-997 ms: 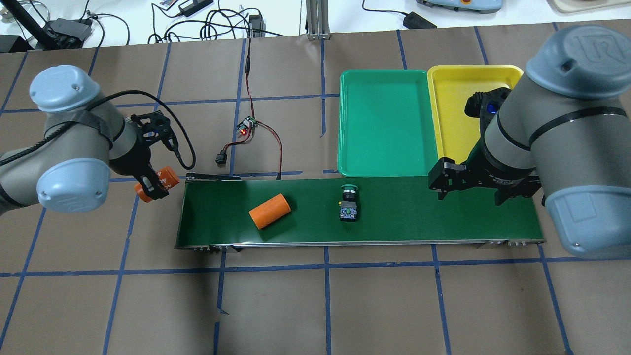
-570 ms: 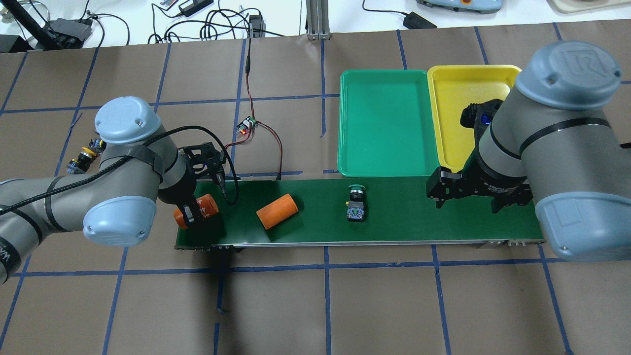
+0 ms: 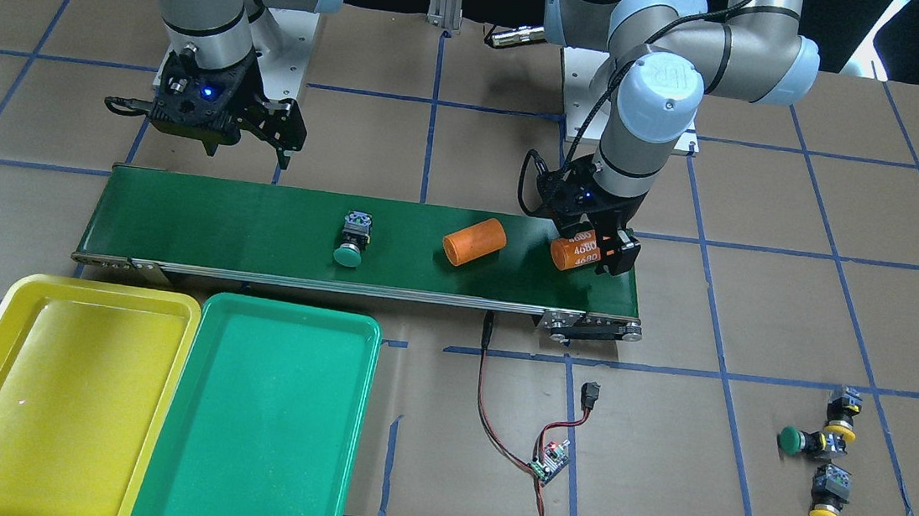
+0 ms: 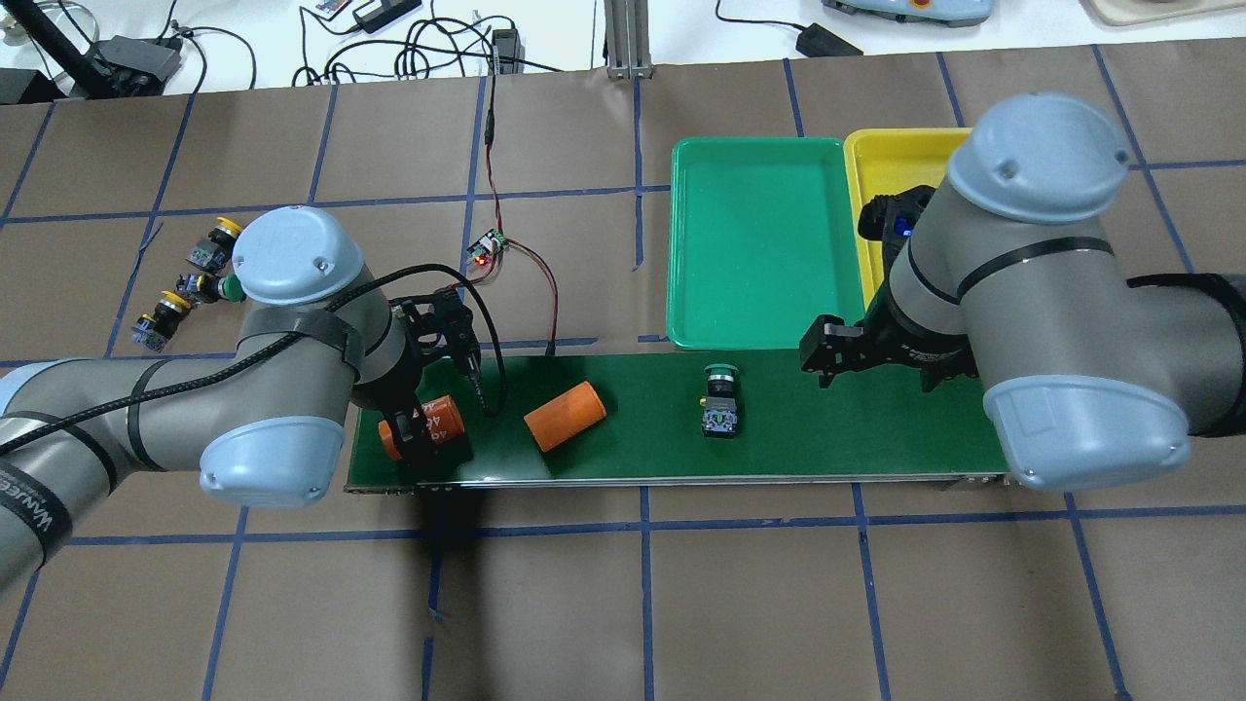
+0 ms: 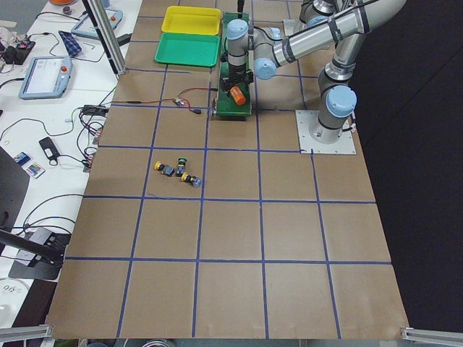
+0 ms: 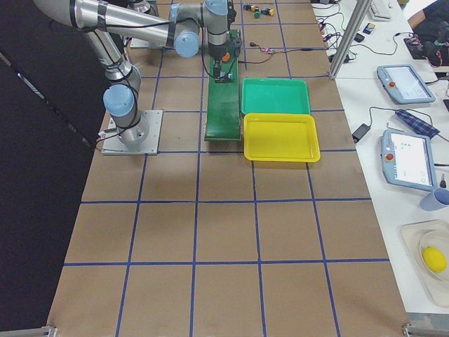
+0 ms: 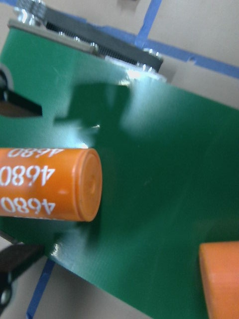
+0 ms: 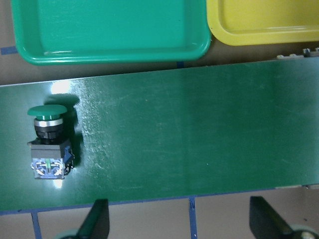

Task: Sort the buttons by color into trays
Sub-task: 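Place second orange cylinder on belt while right gripper reaches for green button, then grasp green button with right gripper while left gripper reaches for yellow button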

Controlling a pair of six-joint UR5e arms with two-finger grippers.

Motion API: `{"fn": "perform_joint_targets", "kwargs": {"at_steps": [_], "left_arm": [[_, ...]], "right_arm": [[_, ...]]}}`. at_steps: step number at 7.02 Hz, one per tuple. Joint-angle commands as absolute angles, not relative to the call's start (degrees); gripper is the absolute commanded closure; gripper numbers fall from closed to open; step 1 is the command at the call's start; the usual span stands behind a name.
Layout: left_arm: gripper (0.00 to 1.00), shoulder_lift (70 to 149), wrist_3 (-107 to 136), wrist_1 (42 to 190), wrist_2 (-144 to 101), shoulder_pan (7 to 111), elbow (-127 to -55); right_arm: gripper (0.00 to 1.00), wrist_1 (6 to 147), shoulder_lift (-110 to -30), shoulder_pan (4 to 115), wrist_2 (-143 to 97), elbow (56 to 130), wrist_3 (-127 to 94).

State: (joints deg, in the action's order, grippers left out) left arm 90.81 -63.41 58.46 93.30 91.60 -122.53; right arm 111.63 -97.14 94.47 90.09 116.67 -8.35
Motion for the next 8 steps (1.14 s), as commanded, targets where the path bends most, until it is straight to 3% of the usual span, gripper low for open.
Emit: {"fn": "perform_joint_targets", "kwargs": {"at_steps": [1, 3, 4, 8], "left_arm": [[0.00, 89.74, -63.11, 67.42, 92.29, 85.30, -117.02], [0.00, 91.04, -63.80, 81.69, 86.25, 68.91, -109.28], [0.00, 93.84, -70.42, 81.30, 85.96, 61.08, -109.25], [0.00, 112.10, -75.24, 53.60, 89.02, 51.51, -102.87]], "right_arm": [[0.00, 120.65, -88.64, 99.39, 90.09, 116.28, -10.36], [0.00, 122.34, -84.11, 101.33, 90.17, 115.84, -15.18], [0.00, 121.82, -84.02, 101.51, 90.18, 115.84, -15.20], [0.00, 121.55, -80.35, 101.60, 90.09, 115.93, -15.21]]}}
